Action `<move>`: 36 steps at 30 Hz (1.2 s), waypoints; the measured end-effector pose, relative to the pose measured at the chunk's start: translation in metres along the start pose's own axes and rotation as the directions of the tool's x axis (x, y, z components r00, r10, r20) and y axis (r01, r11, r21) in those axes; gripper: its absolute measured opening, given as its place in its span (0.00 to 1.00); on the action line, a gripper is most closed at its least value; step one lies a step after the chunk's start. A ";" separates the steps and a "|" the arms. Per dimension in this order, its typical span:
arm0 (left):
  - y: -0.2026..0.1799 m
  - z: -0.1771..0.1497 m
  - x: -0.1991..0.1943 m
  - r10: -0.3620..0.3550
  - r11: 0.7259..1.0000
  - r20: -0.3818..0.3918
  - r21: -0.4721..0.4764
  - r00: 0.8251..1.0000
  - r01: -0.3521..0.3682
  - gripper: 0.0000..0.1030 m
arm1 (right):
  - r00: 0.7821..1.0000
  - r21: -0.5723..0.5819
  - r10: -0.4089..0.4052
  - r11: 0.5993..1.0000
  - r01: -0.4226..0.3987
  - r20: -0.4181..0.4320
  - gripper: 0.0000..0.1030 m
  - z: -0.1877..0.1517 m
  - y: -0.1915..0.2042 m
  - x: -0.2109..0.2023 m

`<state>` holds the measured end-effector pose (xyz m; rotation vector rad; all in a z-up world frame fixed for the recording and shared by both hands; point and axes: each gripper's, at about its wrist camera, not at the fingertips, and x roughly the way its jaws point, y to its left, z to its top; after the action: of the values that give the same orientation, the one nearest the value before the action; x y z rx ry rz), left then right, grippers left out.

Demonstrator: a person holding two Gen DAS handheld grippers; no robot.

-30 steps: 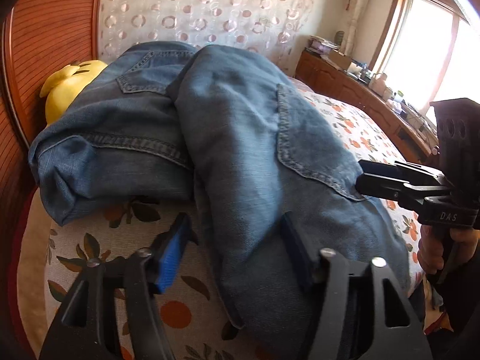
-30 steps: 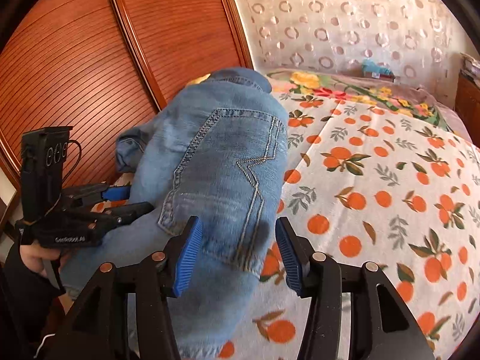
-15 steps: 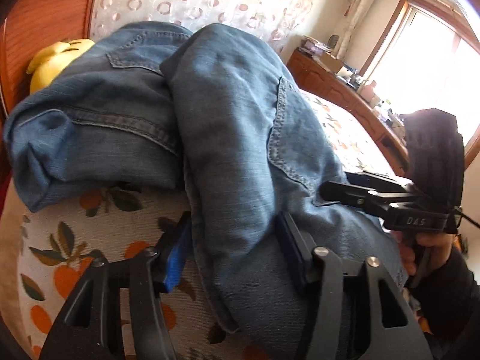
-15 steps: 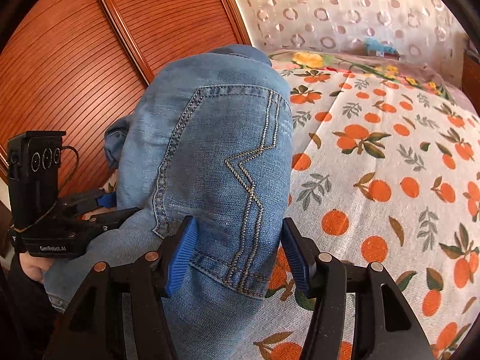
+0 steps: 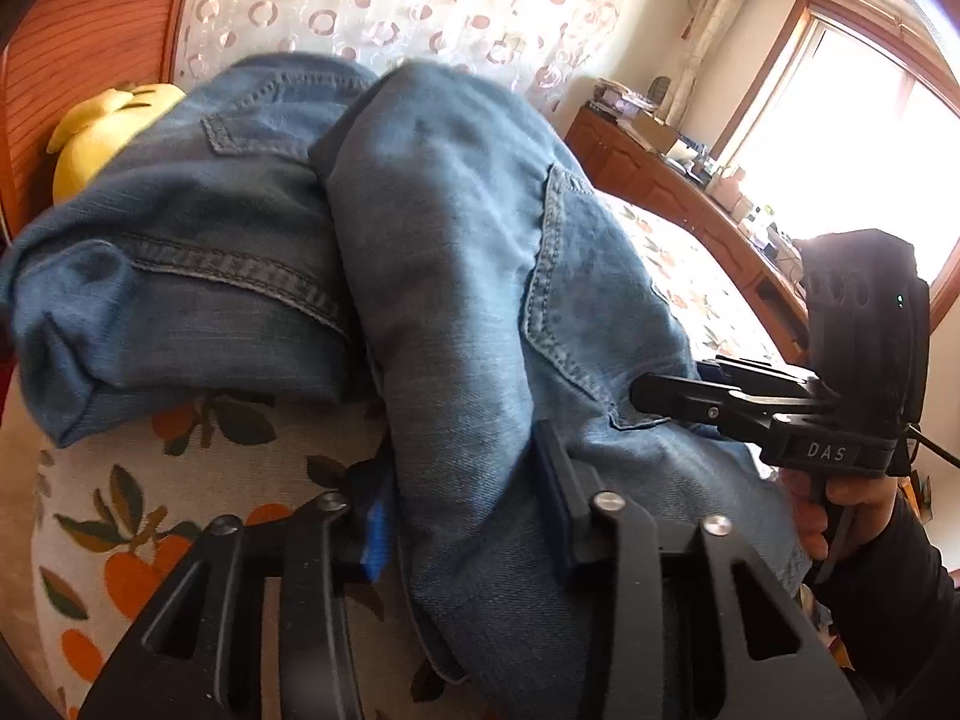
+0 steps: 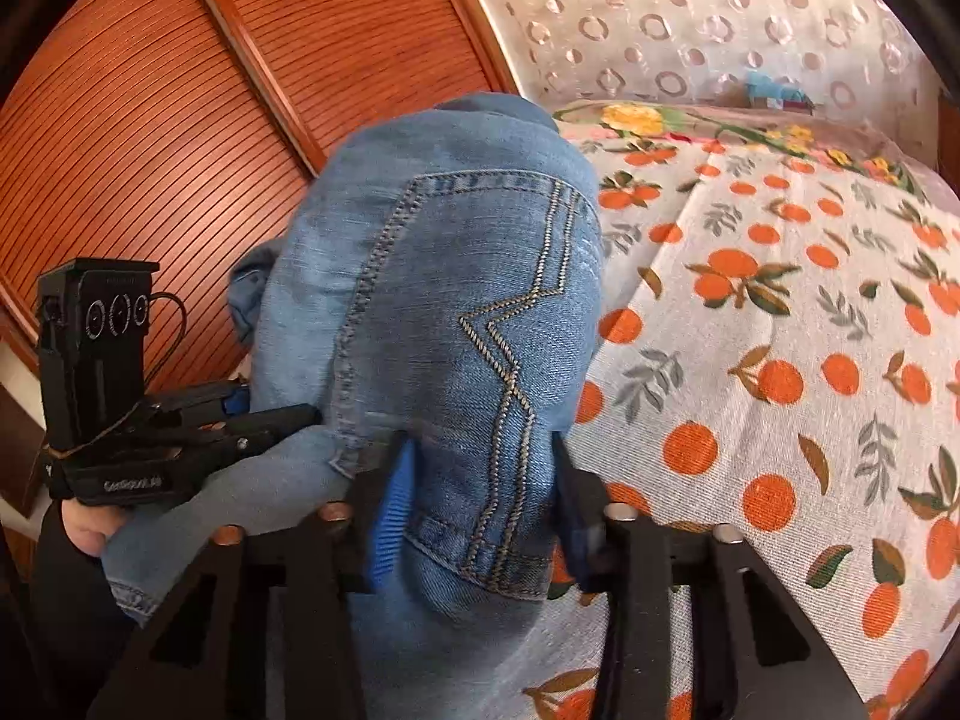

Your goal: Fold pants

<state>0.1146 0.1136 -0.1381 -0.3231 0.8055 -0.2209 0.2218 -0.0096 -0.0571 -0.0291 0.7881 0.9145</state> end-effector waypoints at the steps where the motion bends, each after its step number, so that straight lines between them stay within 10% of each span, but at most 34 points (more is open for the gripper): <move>1: -0.002 0.000 -0.006 0.004 1.000 0.016 0.001 1.000 -0.004 0.28 | 1.000 -0.003 0.000 1.000 0.001 0.012 0.26 0.001 0.001 -0.002; 18: -0.009 0.010 -0.044 -0.054 0.998 0.109 0.016 0.993 0.053 0.12 | 0.987 -0.113 -0.046 0.992 0.064 0.156 0.17 0.006 0.035 -0.050; 36: 0.019 0.112 -0.099 0.009 0.997 0.252 0.076 0.968 -0.029 0.10 | 0.962 -0.227 -0.010 0.971 0.074 0.271 0.17 0.088 0.076 -0.051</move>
<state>0.1313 0.1844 -0.0059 -0.2619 0.5472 -0.1889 0.2016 0.0332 0.0609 -0.1265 0.4224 0.9443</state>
